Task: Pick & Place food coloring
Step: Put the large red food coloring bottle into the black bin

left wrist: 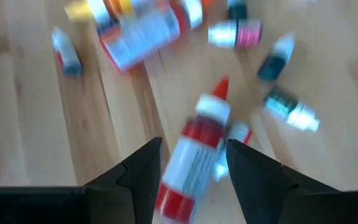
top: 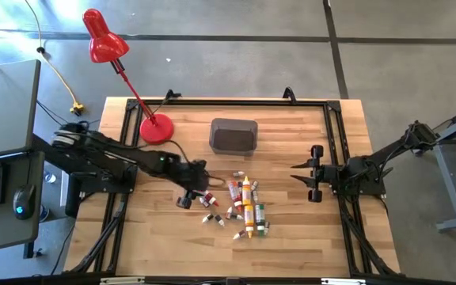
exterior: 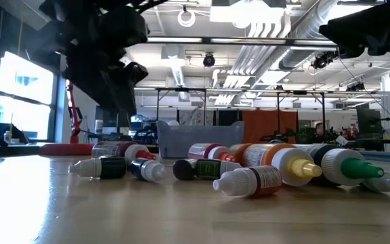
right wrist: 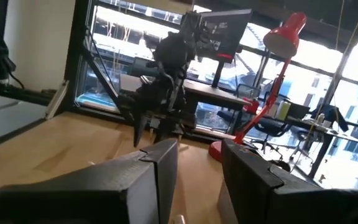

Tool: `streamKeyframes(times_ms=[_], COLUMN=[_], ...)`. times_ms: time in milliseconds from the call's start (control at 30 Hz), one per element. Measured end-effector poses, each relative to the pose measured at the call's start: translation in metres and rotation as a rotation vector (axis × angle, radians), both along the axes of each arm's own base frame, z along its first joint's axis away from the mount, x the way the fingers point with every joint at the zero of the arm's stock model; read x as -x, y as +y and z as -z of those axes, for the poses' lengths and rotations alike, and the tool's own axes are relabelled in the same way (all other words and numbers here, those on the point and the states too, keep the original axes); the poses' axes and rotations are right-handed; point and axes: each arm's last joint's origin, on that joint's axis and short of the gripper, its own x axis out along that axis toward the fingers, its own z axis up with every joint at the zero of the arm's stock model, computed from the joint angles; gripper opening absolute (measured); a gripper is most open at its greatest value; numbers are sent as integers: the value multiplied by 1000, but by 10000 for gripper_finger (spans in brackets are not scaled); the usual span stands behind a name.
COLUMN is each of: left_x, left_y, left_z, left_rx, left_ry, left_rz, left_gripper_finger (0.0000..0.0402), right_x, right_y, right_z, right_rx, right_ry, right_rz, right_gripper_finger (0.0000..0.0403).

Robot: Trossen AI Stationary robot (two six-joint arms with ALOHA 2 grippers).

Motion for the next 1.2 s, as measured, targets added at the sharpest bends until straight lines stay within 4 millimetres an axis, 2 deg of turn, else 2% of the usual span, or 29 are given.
streamKeyframes(times_ms=[133,267,567,767,1067,1200], left_x=[-25,-52,-83,-82,-83,-83], left_y=[-5,-13,-30,-34,-32,-33], left_z=[-10,-13,9,19,19,27], left_rx=[-37,-34,-53,-56,-71,-76], left_ry=[143,191,301,347,344,379], left_rz=[-10,28,105,96,75,75], left_gripper_finger=[177,177,177,177,177,177], right_x=[0,0,0,0,0,0], right_y=[0,0,0,0,0,0], right_z=[-1,-1,-2,-2,-2,-3], right_rx=[-1,-16,-16,-17,-18,-19], right_ry=[-2,-4,-3,-4,-7,-7], right_rz=[0,-2,-1,-1,-1,-1], right_gripper_finger=[117,117,117,117,117,117])
